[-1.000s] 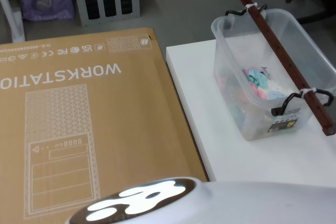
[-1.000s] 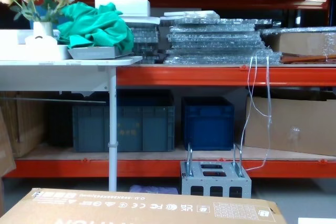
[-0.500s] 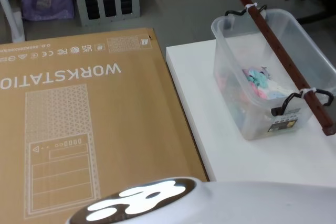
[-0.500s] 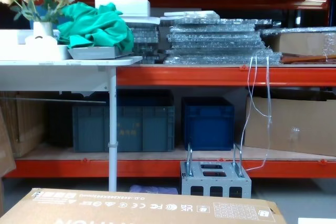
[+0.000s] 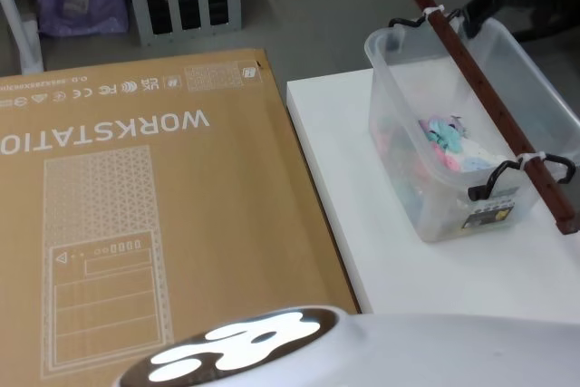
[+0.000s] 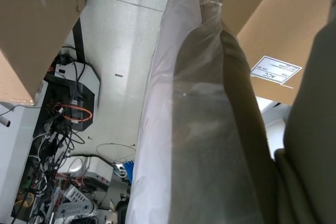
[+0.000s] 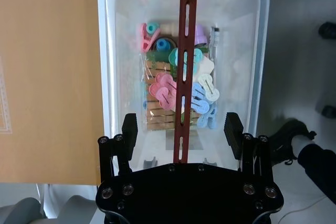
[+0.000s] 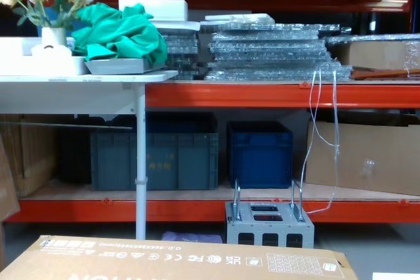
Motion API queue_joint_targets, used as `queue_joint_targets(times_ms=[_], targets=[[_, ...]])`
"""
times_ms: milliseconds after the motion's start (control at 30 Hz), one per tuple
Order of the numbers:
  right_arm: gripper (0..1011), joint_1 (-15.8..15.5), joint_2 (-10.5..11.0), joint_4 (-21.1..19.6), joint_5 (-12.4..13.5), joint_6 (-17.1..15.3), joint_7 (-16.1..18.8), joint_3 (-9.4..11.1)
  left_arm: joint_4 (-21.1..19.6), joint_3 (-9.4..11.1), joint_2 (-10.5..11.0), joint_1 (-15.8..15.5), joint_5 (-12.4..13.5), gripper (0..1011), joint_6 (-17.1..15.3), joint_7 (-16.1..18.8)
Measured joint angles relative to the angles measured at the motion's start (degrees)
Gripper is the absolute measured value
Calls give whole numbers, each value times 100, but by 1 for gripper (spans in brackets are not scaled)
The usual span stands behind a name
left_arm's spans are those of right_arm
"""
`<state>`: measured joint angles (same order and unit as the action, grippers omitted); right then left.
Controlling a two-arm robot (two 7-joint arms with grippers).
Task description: Use one hand to grasp the basket and place it at the designated location.
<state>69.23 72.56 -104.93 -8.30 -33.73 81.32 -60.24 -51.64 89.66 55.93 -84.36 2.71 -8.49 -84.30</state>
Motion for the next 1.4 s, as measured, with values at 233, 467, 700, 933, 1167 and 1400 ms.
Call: queue_joint_targets(times_ms=[233,467,700,933,1167,1400], targets=[[1001,-283,-159,289,75,82,-49,-87,-2,0,0,0,-1,0,0,0],[1001,-515,-298,508,157,154,-103,-112,-1,0,0,0,0,0,0,0],[1001,-624,-365,580,162,190,-112,-81,0,0,0,0,0,0,0,0],[1001,-753,-425,695,112,280,-119,-65,0,0,0,0,0,0,0,0],[1001,-881,-550,965,-18,461,-147,-90,1,0,0,0,0,0,0,0],[1001,-947,-705,1244,-68,680,-173,-64,0,0,0,0,0,0,0,0]])
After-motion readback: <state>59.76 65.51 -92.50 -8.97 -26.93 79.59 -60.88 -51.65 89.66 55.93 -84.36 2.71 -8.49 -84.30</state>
